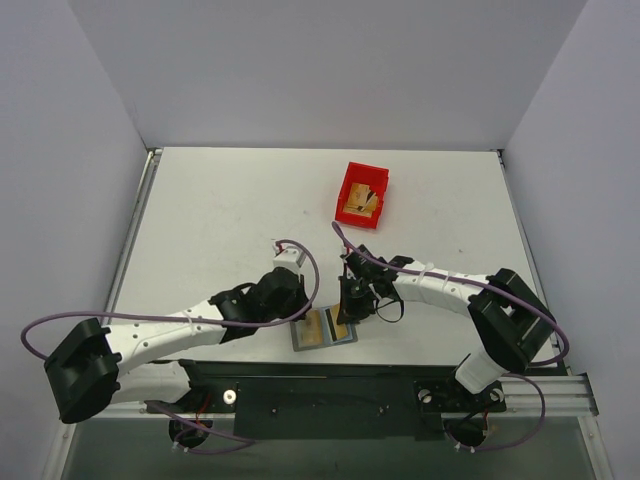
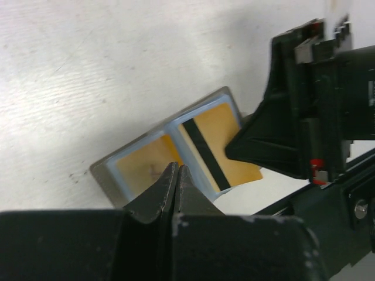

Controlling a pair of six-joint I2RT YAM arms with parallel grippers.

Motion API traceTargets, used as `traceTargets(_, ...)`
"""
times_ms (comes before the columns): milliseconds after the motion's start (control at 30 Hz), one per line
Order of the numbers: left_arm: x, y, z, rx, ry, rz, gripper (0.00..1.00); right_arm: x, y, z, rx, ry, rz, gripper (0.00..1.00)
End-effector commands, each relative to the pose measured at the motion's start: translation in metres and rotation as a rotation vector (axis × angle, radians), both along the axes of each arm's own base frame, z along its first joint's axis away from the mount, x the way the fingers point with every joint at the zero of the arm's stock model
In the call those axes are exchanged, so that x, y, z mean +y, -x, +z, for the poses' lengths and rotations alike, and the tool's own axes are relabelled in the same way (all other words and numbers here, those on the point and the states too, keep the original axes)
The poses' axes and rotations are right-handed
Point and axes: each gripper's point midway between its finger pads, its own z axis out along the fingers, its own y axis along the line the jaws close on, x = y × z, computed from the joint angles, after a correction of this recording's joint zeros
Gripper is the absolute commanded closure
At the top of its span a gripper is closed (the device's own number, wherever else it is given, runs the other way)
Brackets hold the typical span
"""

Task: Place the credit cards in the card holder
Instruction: Insert the credit card into the card holder.

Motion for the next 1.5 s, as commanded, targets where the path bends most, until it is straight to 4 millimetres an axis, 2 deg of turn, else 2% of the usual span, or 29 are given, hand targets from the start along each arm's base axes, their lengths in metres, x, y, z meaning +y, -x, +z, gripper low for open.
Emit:
traceTargets(0, -0.041, -0.002, 0.018, -0.038, 0.1, -0.131, 1.0, -0.026, 0.017, -0.027, 0.049, 0.133, -0.006, 1.0)
traceTargets(67, -0.05, 0.004, 0.009, -0.017, 0.101, -0.167, 1.0, -0.025, 0.016, -0.027, 0.047, 0.13, -0.01, 1.0)
traceTargets(167, -0.067, 0.009, 0.005, -0.019, 0.149, -0.212, 1.0, -0.024, 0.016, -0.028, 0.05, 0.122, -0.011, 1.0)
traceTargets(400, -0.074, 0.018, -0.016, 0.023, 0.133, -0.231, 1.0, -0.022, 0.019, -0.031, 0.063, 0.111, -0.015, 1.0)
traceTargets(700, -0.04, 0.028, -0.058, 0.112, -0.005, -0.164, 1.0, -0.025, 0.019, -0.029, 0.054, 0.117, -0.022, 1.0)
traceTargets(900, -0.026, 0.036, -0.082, 0.166, -0.074, -0.16, 1.0, -0.026, 0.017, -0.026, 0.045, 0.121, -0.024, 1.0)
traceTargets(1067, -0.021, 0.042, -0.088, 0.184, -0.083, -0.165, 1.0, -0.025, 0.011, -0.015, 0.002, 0.102, -0.033, 1.0)
traceTargets(1200, -0.007, 0.046, -0.093, 0.197, -0.124, -0.15, 1.0, -0.026, 0.005, -0.003, -0.048, 0.088, -0.047, 1.0)
traceTargets(1333, -0.003, 0.048, -0.094, 0.203, -0.125, -0.139, 1.0, -0.035, -0.001, 0.0, -0.09, 0.104, -0.066, 1.0)
traceTargets(1467, -0.003, 0.048, -0.094, 0.204, -0.117, -0.134, 1.0, -0.045, 0.003, -0.002, -0.079, 0.104, -0.076, 1.0)
